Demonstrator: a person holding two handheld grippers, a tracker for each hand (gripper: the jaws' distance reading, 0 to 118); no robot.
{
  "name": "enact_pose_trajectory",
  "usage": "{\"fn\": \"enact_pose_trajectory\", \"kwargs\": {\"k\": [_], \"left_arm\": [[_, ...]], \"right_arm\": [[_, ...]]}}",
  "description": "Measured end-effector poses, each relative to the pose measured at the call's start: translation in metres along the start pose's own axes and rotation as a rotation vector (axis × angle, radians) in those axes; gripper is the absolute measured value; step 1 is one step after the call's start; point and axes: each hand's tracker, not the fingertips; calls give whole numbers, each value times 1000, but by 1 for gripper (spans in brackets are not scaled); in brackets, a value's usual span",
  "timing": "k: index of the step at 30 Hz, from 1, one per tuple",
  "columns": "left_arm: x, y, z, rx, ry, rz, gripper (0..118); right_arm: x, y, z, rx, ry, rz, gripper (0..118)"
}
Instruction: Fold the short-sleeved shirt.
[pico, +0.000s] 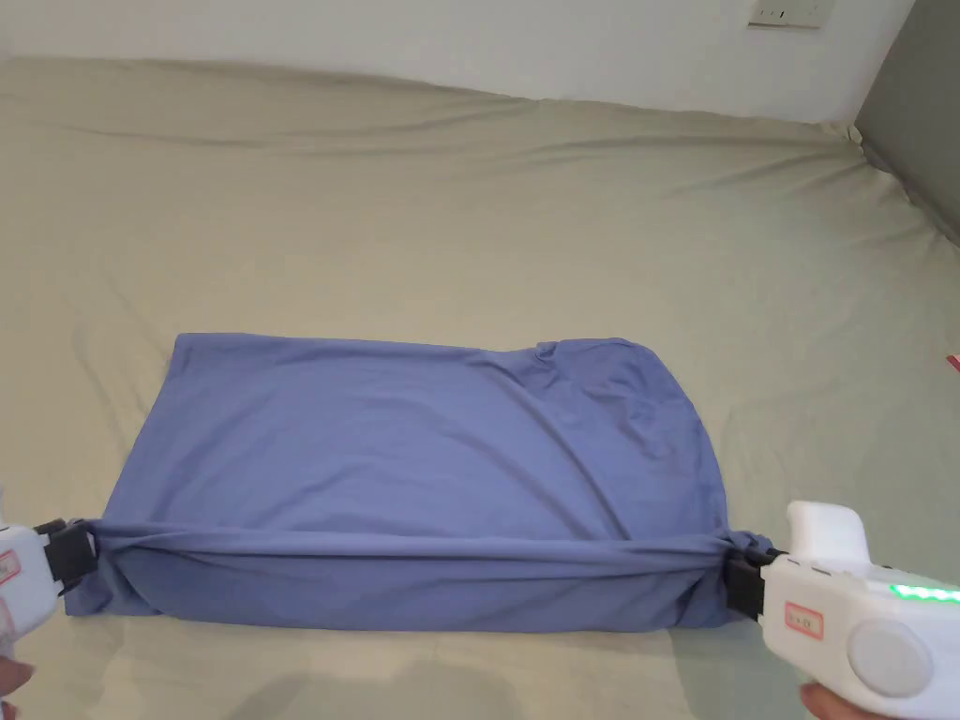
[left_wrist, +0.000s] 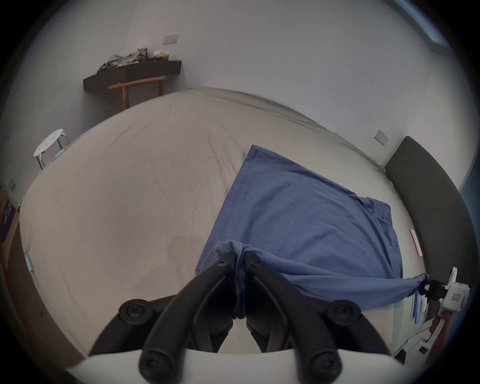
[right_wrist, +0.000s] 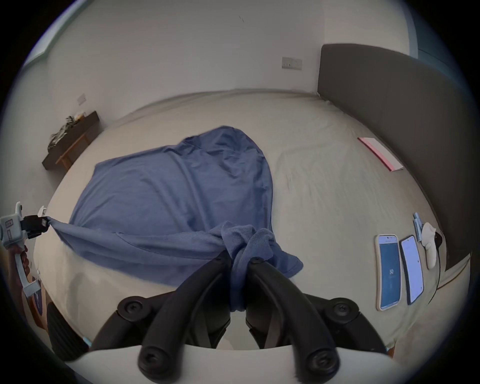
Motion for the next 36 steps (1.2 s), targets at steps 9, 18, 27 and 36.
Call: {"fn": "enact_pose_trajectory", "kwargs": {"k": [9,18,27,36], "left_arm": [[14,17,-92,-142,92,-84,6],[23,36,-91,-91,105,-128,91],[54,69,44,394,-24,-236,117],[91,27,110,578,8,-427,100]], "right_arm": [[-4,35,-96,-175,-50,21,12],[9,62,-98,-50,-217,71,104],[-22,92,38,431,-120,71,104],[-86,57,115,609,-122,290,88]]}}
